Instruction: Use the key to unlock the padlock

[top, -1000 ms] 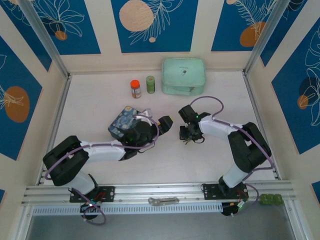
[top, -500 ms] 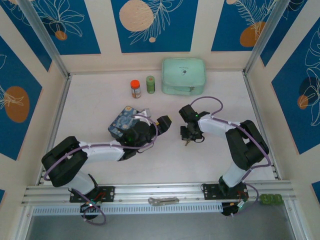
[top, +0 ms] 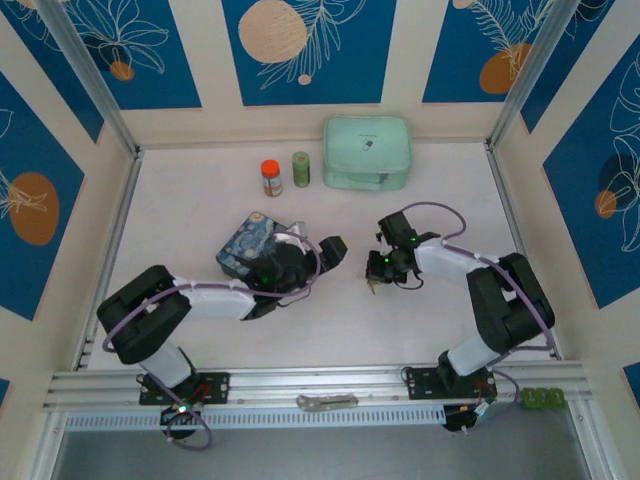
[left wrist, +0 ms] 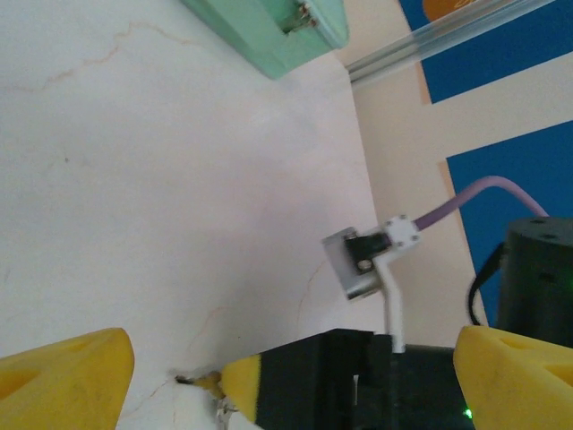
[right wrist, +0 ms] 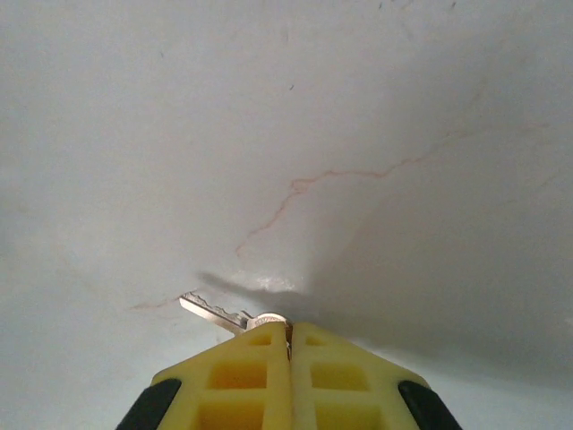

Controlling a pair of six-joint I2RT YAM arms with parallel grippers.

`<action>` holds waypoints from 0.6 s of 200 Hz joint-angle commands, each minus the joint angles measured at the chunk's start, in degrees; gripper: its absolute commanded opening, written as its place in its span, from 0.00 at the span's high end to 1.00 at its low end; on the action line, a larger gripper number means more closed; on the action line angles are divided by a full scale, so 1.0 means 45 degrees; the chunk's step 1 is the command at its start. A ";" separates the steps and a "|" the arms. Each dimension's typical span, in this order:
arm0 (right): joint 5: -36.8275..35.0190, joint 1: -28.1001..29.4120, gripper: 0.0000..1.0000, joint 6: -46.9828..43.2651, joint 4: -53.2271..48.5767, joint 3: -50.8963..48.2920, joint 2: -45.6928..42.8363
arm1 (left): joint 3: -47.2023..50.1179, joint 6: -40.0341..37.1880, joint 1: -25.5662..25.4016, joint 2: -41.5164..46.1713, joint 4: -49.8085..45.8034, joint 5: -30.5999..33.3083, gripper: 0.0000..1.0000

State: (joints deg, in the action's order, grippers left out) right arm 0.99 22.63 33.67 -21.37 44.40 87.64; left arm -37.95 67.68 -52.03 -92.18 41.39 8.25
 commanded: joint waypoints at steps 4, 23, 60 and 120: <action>0.2089 -0.0383 1.00 0.0836 0.0744 -0.0491 -0.0830 | -0.0562 0.0856 -0.0236 -0.0626 0.0911 -0.0525 0.09; 0.2539 -0.0573 1.00 0.1305 0.1005 -0.0763 -0.1182 | -0.0752 0.1291 -0.0466 -0.1143 0.1238 -0.0409 0.09; 0.2928 -0.0762 1.00 0.1922 0.1437 -0.1053 -0.1777 | -0.1032 0.2047 -0.0782 -0.2155 0.1984 -0.0432 0.16; 0.2650 -0.0718 1.00 0.2960 0.2401 -0.1471 -0.3125 | -0.1169 0.2565 -0.1030 -0.2388 0.1825 -0.0032 0.28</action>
State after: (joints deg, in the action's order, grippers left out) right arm 11.88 19.49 44.05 -13.21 39.18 75.90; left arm -41.78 77.34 -55.96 -101.62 47.40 7.51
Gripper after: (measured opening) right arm 0.049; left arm 0.741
